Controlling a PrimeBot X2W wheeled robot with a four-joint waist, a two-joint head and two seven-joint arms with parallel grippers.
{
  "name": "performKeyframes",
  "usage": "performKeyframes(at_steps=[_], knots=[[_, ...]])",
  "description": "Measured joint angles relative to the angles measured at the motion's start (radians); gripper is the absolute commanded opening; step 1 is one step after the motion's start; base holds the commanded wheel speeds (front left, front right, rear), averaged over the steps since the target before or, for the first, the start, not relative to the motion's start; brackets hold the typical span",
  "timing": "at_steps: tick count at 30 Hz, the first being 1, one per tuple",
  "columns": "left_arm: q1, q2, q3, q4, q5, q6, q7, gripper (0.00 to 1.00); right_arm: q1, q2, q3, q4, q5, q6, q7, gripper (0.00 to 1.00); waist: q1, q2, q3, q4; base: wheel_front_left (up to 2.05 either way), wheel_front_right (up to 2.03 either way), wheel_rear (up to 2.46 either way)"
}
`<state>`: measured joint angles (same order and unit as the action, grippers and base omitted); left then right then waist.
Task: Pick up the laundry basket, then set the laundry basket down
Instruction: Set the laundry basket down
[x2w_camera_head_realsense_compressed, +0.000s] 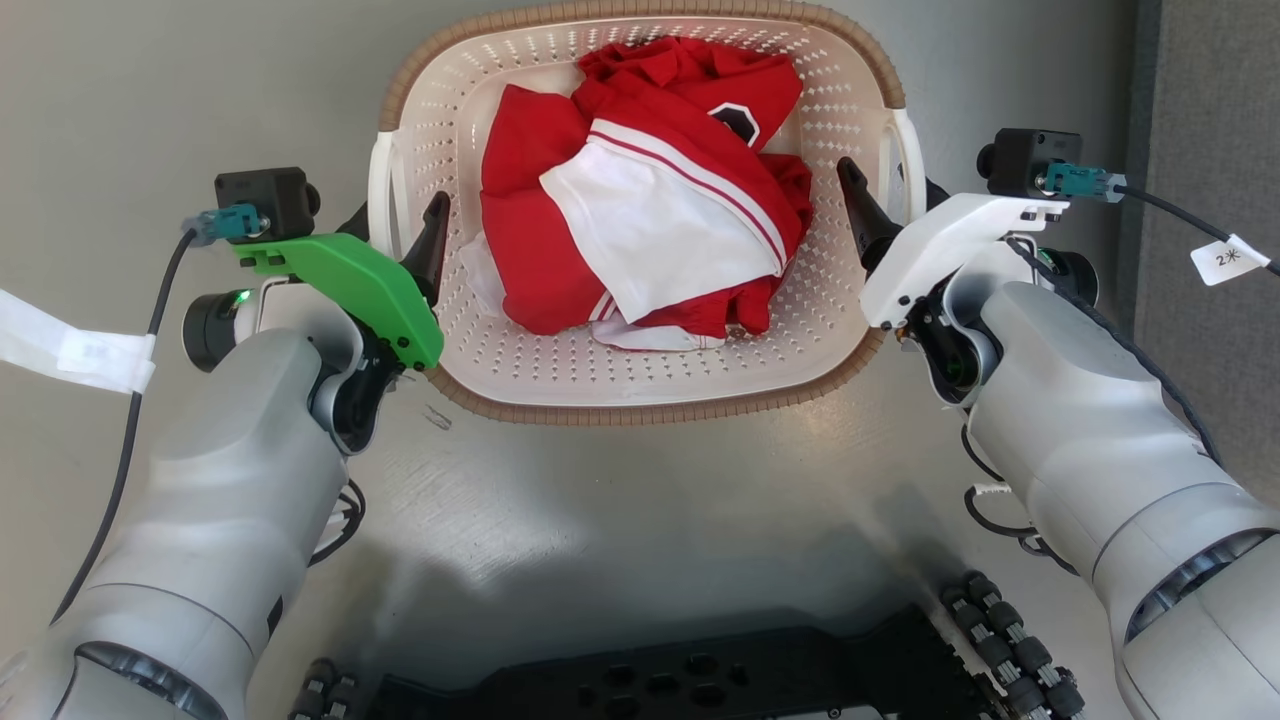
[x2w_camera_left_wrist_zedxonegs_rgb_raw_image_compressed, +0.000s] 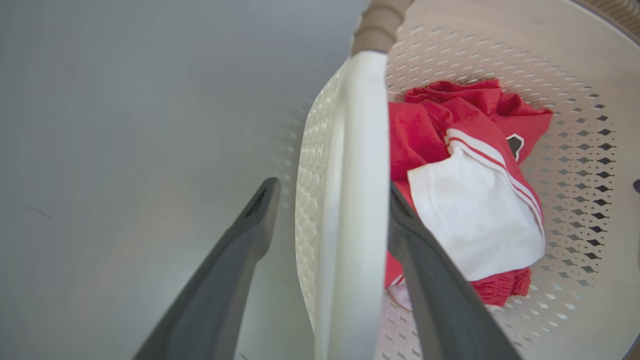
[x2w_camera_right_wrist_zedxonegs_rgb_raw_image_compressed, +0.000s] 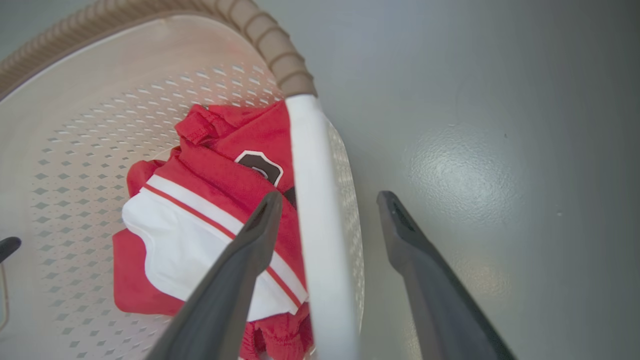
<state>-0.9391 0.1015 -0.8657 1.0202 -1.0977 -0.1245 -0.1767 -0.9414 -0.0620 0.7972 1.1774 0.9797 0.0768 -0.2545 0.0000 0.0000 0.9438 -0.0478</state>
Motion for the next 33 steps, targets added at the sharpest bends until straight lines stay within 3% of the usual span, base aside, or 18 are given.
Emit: performKeyframes(at_steps=[14,33], knots=[[0.004,0.020,-0.023,0.029,-0.008,0.000,0.000,1.00,0.019,0.000,-0.001,-0.008,0.014,0.000,0.000,1.00,0.0000,0.0000,-0.067,-0.008,0.00,0.00,0.00],[0.125,0.041,-0.075,0.034,-0.018,0.000,-0.041,1.00,0.137,0.001,-0.055,-0.024,0.029,0.010,0.000,1.00,0.0000,0.0000,-0.288,-0.035,0.00,0.00,0.00]])
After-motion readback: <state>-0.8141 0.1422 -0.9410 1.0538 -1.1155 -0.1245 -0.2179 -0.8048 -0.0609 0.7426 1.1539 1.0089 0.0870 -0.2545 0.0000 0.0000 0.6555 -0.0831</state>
